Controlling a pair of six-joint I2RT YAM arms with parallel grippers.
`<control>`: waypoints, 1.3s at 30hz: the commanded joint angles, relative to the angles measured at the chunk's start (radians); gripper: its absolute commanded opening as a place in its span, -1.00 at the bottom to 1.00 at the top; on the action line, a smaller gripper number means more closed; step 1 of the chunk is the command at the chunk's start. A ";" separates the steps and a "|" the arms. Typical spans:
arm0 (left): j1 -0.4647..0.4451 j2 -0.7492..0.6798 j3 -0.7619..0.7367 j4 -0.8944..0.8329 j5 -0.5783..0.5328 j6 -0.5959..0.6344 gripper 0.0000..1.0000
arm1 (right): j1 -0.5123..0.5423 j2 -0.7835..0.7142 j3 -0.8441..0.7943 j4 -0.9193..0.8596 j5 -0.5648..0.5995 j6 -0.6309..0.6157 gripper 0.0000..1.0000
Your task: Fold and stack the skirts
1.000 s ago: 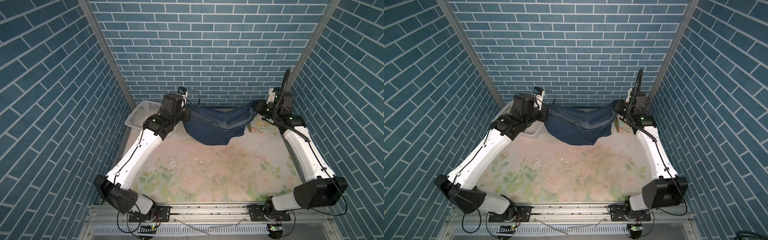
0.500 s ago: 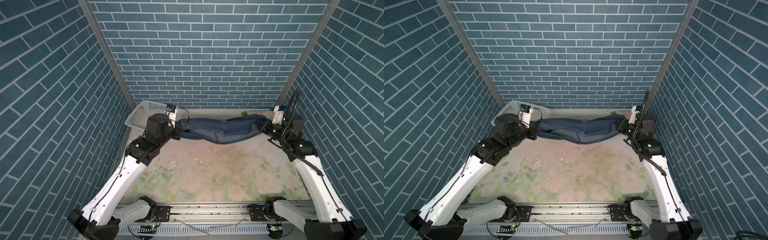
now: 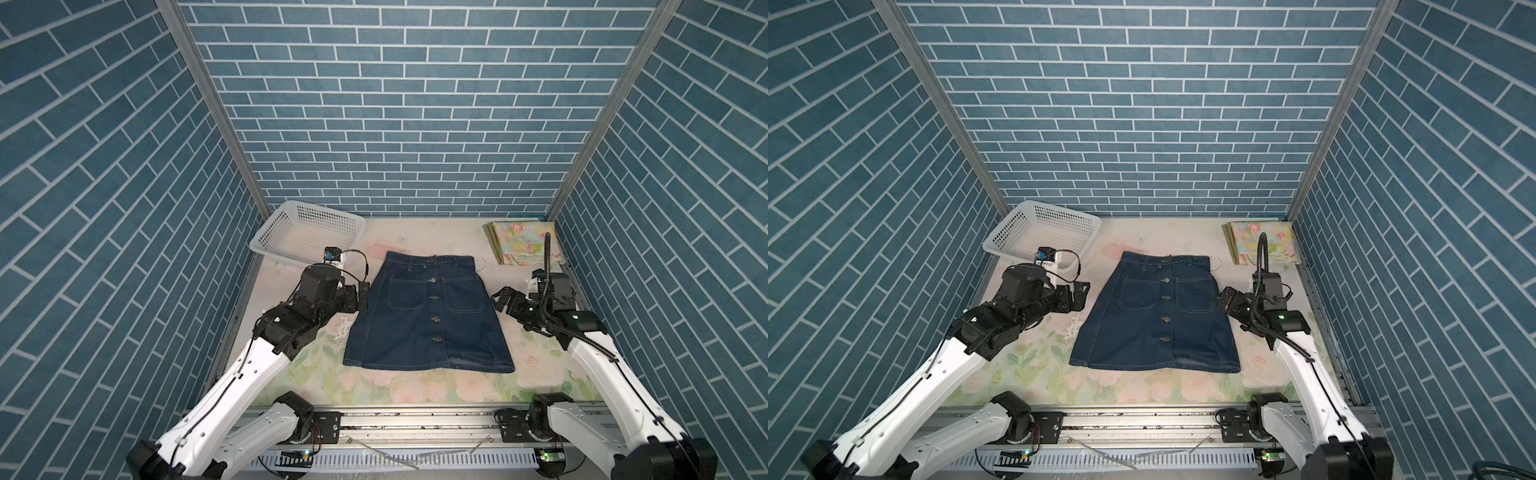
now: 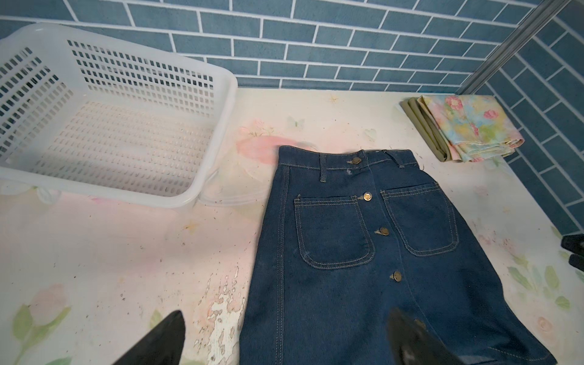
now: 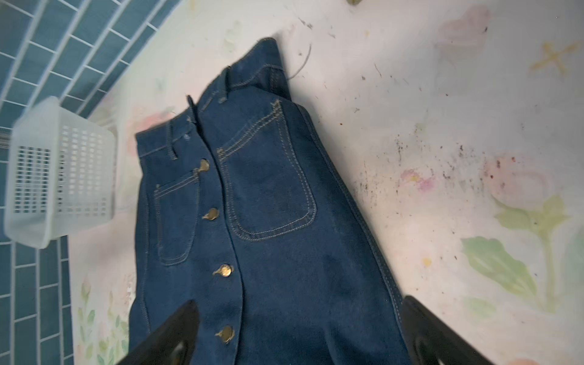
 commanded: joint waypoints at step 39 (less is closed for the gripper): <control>-0.140 0.590 0.040 0.082 -0.053 -0.034 0.99 | -0.103 0.421 0.085 0.184 0.147 -0.095 -1.00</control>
